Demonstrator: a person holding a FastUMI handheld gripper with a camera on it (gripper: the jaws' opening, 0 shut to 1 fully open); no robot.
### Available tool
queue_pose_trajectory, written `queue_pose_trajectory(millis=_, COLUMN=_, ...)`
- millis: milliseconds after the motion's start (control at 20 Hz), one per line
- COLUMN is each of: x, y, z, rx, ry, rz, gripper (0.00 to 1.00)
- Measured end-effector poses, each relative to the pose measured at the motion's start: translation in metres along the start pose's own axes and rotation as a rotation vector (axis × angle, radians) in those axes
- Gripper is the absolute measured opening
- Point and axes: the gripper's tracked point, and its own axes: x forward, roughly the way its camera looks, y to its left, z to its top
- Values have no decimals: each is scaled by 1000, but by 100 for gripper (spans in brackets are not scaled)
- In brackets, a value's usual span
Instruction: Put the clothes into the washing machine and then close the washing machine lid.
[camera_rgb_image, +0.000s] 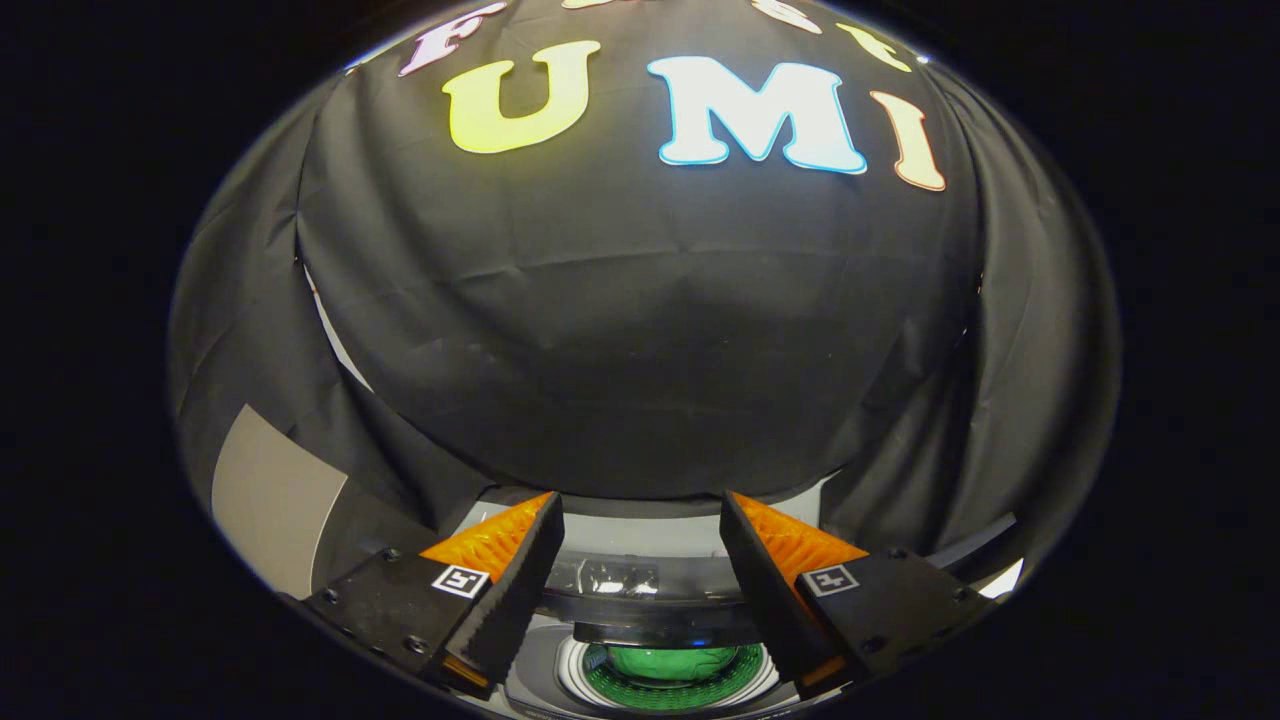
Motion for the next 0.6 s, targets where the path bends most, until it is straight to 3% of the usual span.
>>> queue_pose_trajectory(millis=600, x=-33, y=3, z=-25, rx=-15, ry=-44, rz=7, gripper=98)
